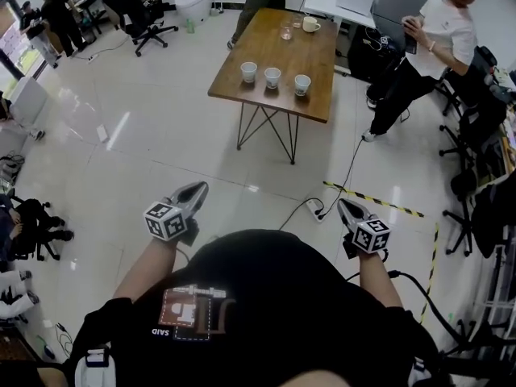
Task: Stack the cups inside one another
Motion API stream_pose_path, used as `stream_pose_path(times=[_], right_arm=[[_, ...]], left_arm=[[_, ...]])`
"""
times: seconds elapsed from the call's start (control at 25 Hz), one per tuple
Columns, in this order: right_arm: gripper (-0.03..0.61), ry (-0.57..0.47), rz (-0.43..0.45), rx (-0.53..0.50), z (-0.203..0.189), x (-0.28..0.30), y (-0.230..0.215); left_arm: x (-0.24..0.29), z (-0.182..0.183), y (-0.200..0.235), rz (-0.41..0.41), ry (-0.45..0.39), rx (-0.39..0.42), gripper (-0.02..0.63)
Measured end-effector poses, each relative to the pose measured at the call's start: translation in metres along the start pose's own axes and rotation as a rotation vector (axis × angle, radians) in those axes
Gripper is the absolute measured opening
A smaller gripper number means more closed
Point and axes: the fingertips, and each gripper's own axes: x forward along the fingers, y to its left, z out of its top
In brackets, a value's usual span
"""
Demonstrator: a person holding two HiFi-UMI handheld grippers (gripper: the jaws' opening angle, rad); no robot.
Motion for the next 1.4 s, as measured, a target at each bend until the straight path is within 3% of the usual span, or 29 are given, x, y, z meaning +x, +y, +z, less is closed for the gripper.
stream_pose_path(times=[0.28, 0.6, 0.84, 1.2, 1.4], right_arm=[[0.014, 0.031, -0.015, -0.019, 0.012, 0.048, 0.012], [0.014, -0.009, -0.114, 0.023, 0.062, 0.143, 0.063], [0.014, -0.020, -0.160, 0.057, 0.090, 0.192, 0.076], [0.014, 0.009, -0.165, 0.093, 0.092, 0.214, 0.022], [0.014, 0.021, -0.092, 0.074, 0.110, 0.240, -0.037]], left_arm=[[0.010, 0.015, 0.046, -0.032, -0.002, 0.001, 0.002], [0.024, 0.063, 0.168, -0.130, 0.025, 0.014, 0.002], [0.053, 0.106, 0.240, -0.156, 0.061, 0.039, 0.002], [0.128, 0.112, 0.241, -0.174, 0.071, 0.015, 0.001], [0.166, 0.123, 0.231, -0.096, 0.059, 0.037, 0.002]])
